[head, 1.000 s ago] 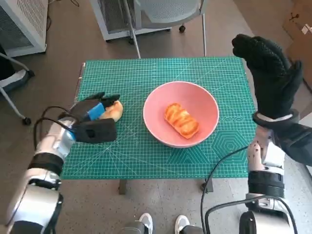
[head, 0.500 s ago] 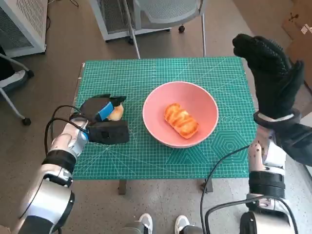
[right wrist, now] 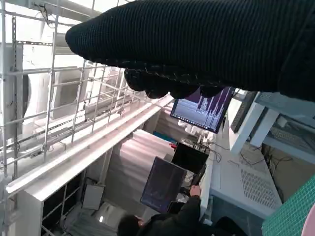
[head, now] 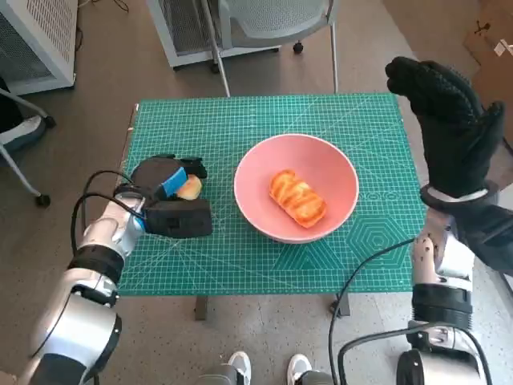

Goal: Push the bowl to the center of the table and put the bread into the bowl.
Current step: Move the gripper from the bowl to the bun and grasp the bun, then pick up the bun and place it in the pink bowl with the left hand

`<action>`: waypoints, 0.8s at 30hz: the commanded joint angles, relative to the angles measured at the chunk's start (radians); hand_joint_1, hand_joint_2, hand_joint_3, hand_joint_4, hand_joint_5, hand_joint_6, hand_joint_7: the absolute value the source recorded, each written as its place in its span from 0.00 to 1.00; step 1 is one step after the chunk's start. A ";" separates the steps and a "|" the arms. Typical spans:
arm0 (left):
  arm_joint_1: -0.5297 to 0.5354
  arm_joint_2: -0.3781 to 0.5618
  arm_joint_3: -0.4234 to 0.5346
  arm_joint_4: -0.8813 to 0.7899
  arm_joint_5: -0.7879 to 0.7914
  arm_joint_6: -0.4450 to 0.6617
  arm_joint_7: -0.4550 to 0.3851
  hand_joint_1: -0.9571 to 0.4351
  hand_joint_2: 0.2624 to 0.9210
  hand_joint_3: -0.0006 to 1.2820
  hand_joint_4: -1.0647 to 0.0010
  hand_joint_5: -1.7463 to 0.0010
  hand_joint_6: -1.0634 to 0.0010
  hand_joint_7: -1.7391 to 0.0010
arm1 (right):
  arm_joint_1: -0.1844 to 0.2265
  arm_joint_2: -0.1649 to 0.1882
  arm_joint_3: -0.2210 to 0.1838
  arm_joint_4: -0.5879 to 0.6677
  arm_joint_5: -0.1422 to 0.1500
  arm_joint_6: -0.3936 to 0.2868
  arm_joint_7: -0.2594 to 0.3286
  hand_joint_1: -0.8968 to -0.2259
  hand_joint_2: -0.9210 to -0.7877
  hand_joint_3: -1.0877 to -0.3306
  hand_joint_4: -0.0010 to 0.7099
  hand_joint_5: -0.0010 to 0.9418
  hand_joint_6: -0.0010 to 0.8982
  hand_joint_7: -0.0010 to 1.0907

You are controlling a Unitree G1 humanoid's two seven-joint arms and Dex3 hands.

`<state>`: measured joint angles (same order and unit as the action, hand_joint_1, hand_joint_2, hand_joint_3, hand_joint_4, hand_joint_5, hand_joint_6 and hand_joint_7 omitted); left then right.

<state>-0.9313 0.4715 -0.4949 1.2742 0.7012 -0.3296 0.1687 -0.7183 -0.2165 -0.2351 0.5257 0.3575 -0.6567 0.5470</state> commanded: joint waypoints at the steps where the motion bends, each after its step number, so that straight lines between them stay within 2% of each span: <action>1: -0.013 0.033 0.016 -0.030 -0.013 -0.025 0.006 0.69 1.00 0.07 0.38 0.34 0.42 0.30 | 0.032 0.004 -0.001 -0.004 0.012 0.017 0.000 0.39 0.00 0.61 0.39 0.00 0.43 0.01; 14: -0.012 0.082 0.075 -0.172 -0.046 -0.074 0.024 0.69 1.00 0.06 0.37 0.36 0.42 0.29 | 0.036 0.018 0.005 -0.009 0.006 0.015 -0.007 0.39 0.00 0.62 0.39 0.00 0.43 0.01; 24: 0.071 0.113 0.159 -0.587 -0.069 -0.037 -0.023 0.69 1.00 0.04 0.35 0.36 0.39 0.32 | 0.037 0.022 0.003 -0.008 0.008 0.014 -0.003 0.39 0.00 0.62 0.39 0.00 0.43 0.01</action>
<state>-0.8944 0.5682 -0.3637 0.8127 0.6495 -0.3828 0.1716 -0.7054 -0.1968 -0.2331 0.5149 0.3573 -0.6535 0.5438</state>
